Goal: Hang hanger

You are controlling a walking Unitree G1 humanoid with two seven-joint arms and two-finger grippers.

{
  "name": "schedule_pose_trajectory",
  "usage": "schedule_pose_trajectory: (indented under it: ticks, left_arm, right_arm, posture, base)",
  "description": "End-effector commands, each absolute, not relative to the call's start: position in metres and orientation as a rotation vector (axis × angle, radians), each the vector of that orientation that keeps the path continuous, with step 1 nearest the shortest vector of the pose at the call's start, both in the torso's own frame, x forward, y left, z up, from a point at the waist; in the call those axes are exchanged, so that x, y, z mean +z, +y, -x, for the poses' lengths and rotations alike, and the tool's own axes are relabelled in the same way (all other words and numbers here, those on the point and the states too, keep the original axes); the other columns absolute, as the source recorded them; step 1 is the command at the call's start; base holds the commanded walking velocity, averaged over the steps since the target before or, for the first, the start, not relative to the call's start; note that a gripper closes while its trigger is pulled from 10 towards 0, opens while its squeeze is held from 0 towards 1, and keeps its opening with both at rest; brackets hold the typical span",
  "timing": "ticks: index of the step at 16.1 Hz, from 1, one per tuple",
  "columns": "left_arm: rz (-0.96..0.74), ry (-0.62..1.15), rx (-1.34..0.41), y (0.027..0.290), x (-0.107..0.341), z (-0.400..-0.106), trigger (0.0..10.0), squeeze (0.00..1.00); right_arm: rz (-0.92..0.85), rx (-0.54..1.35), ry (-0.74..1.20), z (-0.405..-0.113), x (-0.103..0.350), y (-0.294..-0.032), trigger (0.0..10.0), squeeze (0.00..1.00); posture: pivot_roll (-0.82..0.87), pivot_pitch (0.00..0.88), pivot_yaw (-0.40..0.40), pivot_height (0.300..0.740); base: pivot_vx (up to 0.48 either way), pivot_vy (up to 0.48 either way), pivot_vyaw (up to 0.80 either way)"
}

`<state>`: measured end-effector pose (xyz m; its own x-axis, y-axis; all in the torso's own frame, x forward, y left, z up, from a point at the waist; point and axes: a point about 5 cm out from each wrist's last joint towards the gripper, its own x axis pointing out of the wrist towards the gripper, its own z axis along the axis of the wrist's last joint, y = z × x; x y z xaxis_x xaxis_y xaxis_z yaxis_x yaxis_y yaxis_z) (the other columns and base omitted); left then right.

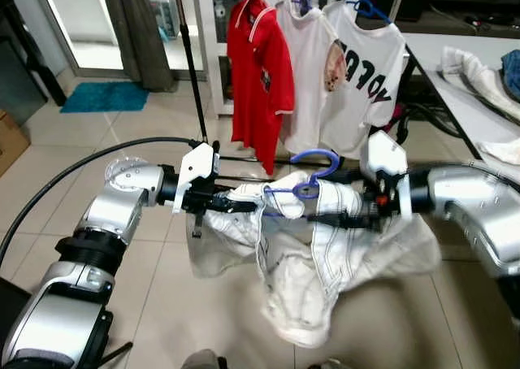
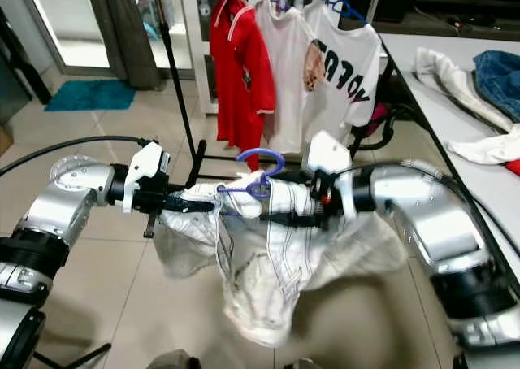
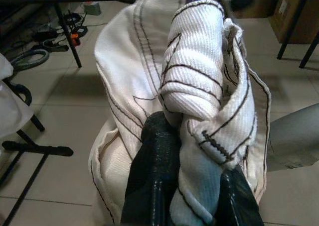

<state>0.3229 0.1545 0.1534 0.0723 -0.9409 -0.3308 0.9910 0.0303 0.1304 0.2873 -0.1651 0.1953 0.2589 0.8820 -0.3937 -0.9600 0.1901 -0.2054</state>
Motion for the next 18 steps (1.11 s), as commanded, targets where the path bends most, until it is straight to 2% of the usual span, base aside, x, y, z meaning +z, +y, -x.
schedule_pose_trajectory:
  ticks: [1,2,4,5,6,18]
  left_arm:
    - [-0.383,0.092,-1.505,0.152,0.168,-0.326,0.0,0.00]
    - [-0.379,0.089,-1.502,0.150,0.168,-0.326,0.0,0.00]
    - [-0.377,0.087,-1.504,0.148,0.167,-0.326,0.0,0.00]
    - [-0.377,0.086,-1.506,0.146,0.167,-0.326,0.0,0.00]
    - [-0.376,0.086,-1.503,0.146,0.167,-0.327,0.0,0.00]
    - [-0.351,0.035,-1.379,0.151,0.178,-0.342,0.0,0.00]
  right_arm:
    - [0.464,1.299,0.205,-0.288,0.197,-0.167,10.0,0.04]
    - [0.462,1.308,0.207,-0.287,0.195,-0.163,10.0,0.00]
    - [0.449,1.319,0.204,-0.286,0.192,-0.157,10.0,0.00]
    - [0.434,1.331,0.209,-0.287,0.191,-0.154,3.0,0.00]
    - [0.414,1.347,0.215,-0.286,0.191,-0.153,0.0,0.00]
    - [0.396,1.333,0.253,-0.285,0.186,-0.152,0.0,0.00]
  posture:
    - [-0.03,0.000,0.006,0.740]
    - [-0.03,0.000,0.008,0.740]
    - [-0.03,0.000,0.010,0.740]
    - [-0.03,0.000,0.011,0.740]
    - [-0.04,0.000,0.012,0.740]
    - [-0.04,0.000,0.014,0.740]
  base:
    - [0.000,0.000,0.00]
    - [0.000,0.000,0.00]
    - [0.000,0.000,0.00]
    - [0.000,0.000,0.00]
    - [0.000,0.000,0.00]
    - [0.000,0.000,0.00]
